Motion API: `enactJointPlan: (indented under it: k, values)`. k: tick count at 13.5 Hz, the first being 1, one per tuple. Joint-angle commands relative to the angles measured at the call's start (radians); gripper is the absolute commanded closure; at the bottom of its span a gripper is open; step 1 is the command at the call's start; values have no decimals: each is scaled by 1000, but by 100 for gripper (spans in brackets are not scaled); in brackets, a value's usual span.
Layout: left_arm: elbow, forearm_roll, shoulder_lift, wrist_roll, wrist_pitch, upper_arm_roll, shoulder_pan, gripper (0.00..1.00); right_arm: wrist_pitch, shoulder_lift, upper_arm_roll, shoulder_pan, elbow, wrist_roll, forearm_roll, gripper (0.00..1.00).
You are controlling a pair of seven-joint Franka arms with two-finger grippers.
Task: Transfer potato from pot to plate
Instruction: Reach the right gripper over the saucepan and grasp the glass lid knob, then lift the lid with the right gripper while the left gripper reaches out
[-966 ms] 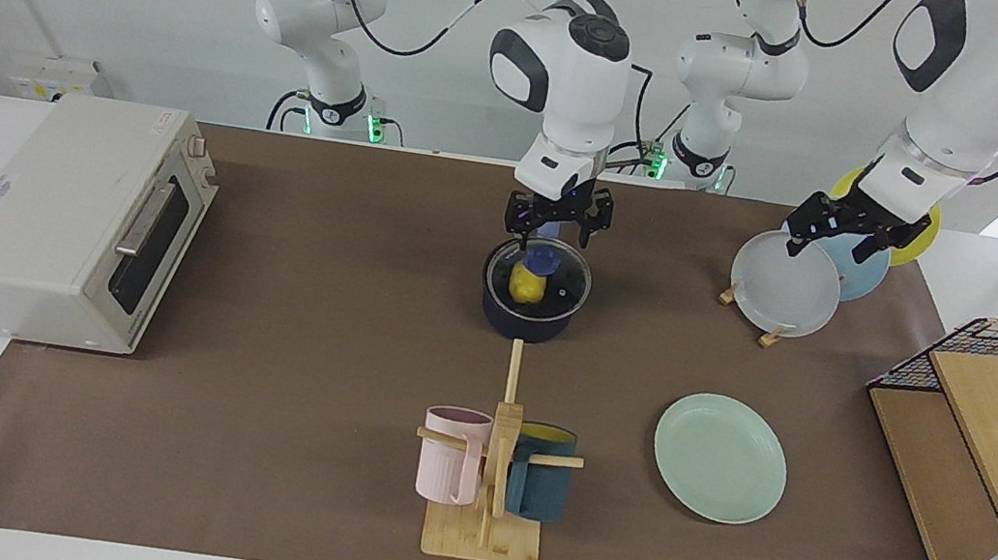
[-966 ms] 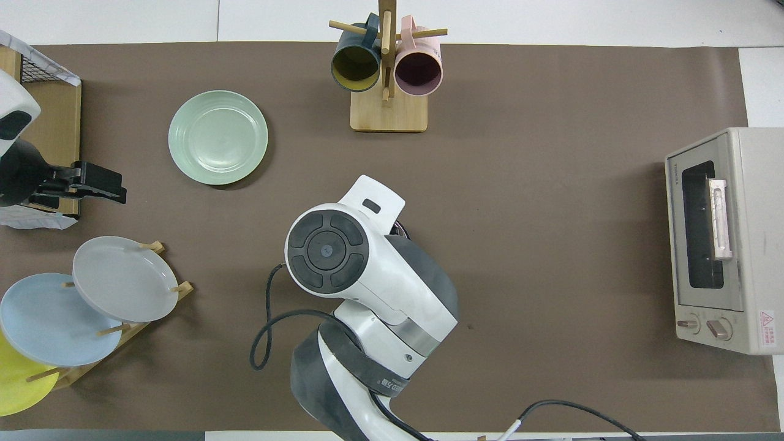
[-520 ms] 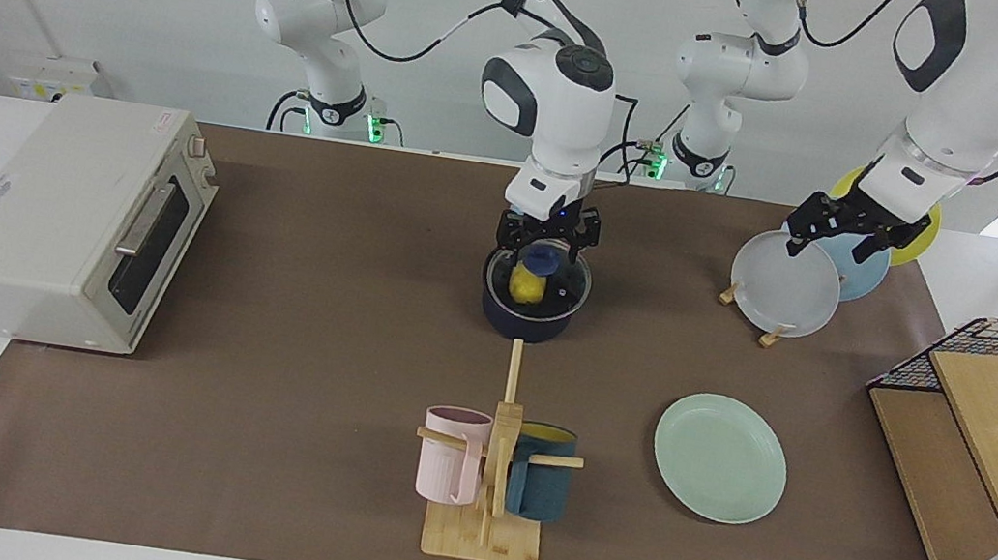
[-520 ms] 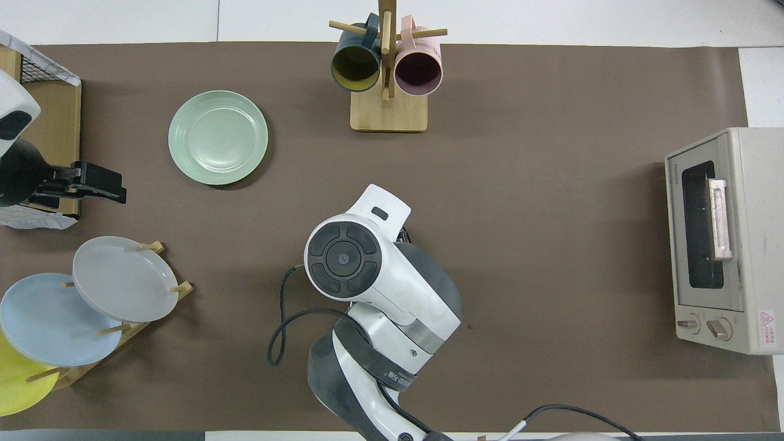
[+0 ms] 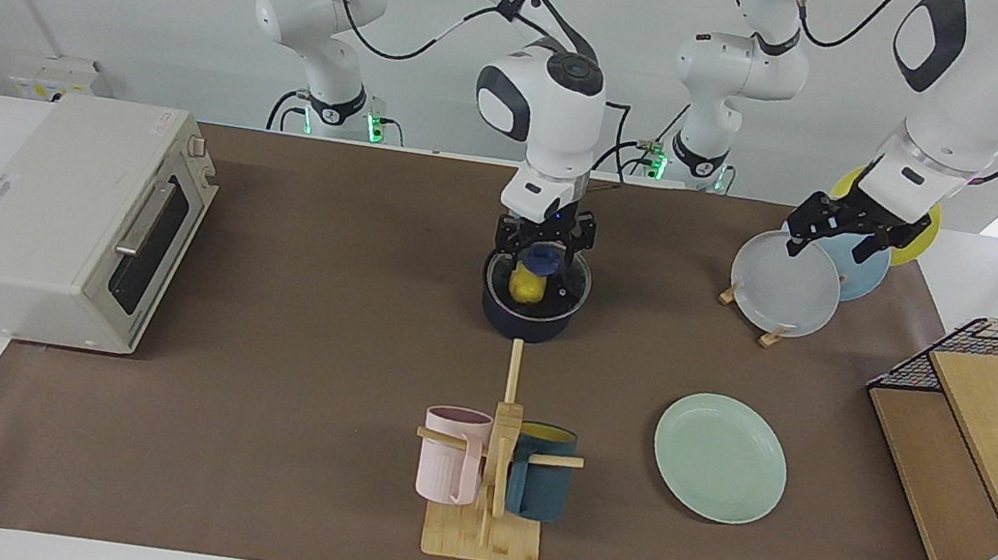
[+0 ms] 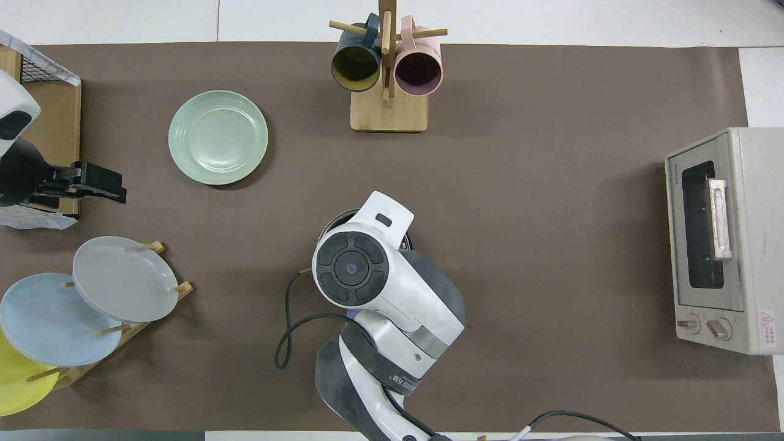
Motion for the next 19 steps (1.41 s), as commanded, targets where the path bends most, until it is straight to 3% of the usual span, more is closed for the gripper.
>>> enactJointPlan:
  k: [1,9,14,19]
  values:
    - [-13,17,-13,-3,17,-3,3,0,29,-33,2,0,-47,-4,-11,26]
    - [-13,17,-14,-4,11,-3,3,0,-5,-32,2,0,-15,-4,-11,65]
    - [-13,17,-14,-6,10,-3,3,0,-195,-32,-2,-49,150,-79,-11,66]
    - [-10,21,-13,-4,25,-1,5,0,-286,-62,-8,-271,134,-416,-10,66]
